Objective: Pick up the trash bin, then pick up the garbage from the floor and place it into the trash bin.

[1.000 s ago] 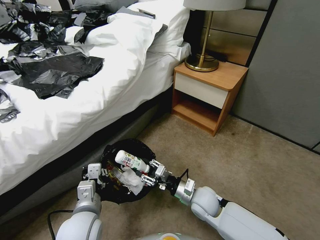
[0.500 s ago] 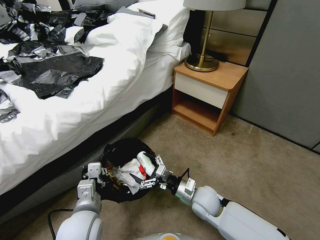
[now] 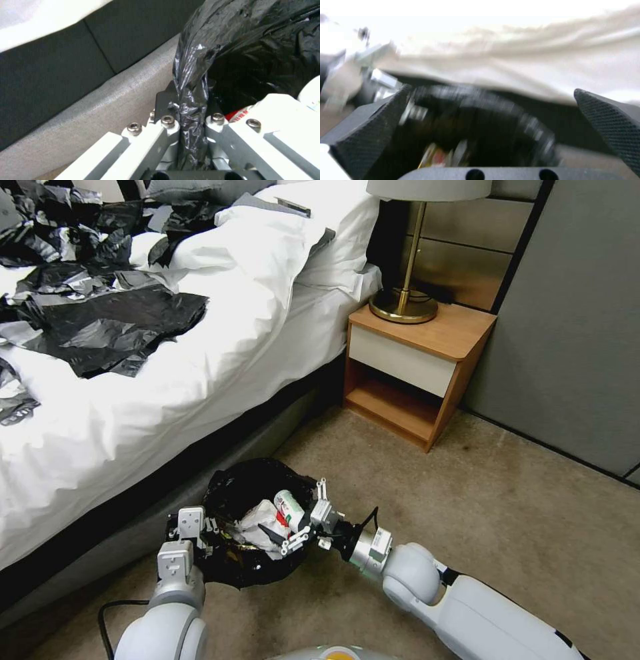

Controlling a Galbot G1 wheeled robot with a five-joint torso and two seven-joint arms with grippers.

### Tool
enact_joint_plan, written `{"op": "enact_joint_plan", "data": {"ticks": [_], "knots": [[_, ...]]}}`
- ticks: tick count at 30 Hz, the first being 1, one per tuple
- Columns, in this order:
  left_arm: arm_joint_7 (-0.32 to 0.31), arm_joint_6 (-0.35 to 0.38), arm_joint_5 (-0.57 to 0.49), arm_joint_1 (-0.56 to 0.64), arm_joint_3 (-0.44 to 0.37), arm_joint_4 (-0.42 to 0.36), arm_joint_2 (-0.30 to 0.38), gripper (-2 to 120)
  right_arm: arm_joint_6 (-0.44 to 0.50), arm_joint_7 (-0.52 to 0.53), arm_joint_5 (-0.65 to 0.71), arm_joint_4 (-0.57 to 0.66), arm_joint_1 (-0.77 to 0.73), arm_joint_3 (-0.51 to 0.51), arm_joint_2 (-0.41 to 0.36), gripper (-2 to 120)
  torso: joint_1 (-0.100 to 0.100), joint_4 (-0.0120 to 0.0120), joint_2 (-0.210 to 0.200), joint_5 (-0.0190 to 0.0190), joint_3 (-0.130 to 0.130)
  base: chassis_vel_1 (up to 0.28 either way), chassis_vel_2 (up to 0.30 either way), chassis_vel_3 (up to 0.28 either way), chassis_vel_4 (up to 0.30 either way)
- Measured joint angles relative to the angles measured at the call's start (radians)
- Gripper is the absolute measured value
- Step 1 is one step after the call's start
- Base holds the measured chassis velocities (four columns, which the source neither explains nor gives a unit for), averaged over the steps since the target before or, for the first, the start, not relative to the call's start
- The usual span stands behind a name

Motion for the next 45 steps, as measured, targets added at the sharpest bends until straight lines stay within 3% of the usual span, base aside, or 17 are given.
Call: {"op": "enact_joint_plan", "data": {"ticks": [9,13,14,17,21,28,37,45], "knots": [[0.001,-0.001,0.0,-0.001,-0.003,0.004,0.003,1,-0.043,0.054,0.009,0.201,-0.041,0.158,-0.006,100,0.0,0.0,0.0,0.0001,0.0,0.0,0.0,0.0,0.0],[0.001,-0.001,-0.004,-0.006,-0.008,0.004,0.006,1,-0.069,0.114,-0.01,0.342,-0.146,0.354,-0.014,100,0.0,0.0001,0.0,0.0,0.0,0.0,0.0,0.0,0.0],[0.001,-0.001,-0.004,-0.006,-0.008,0.004,0.006,1,-0.069,0.114,-0.01,0.342,-0.146,0.354,-0.014,100,0.0,0.0001,0.0,0.0,0.0,0.0,0.0,0.0,0.0],[0.001,0.0,-0.008,-0.006,-0.015,0.004,0.01,1,-0.076,0.146,-0.05,0.393,-0.295,0.508,0.003,100,0.0,-0.0004,0.0,0.0003,0.0,0.0,0.0,0.0,0.0],[0.001,0.001,-0.013,-0.007,-0.016,0.004,0.013,1,-0.058,0.149,-0.09,0.395,-0.423,0.605,0.012,100,0.0,-0.0004,0.0,0.0001,0.0,0.0,0.0,0.0,0.0],[0.001,0.002,-0.026,-0.006,-0.02,0.0,0.016,1,0.001,0.149,-0.148,0.327,-0.533,0.65,0.028,100,0.0,0.0,0.0,0.0,0.0,0.0,0.0,0.0,0.0],[0.001,0.003,-0.031,0.002,-0.023,-0.012,0.02,1,0.038,0.161,-0.192,0.228,-0.573,0.641,0.141,100,0.0,0.0,0.0,0.0,0.0,0.0,0.0,0.0,0.0],[0.001,0.005,-0.031,0.013,-0.021,-0.026,0.021,1,0.038,0.163,-0.187,0.217,-0.55,0.639,0.13,100,0.0,0.0,0.0,-0.0001,0.0,0.023,0.019,0.031,0.029]]}}
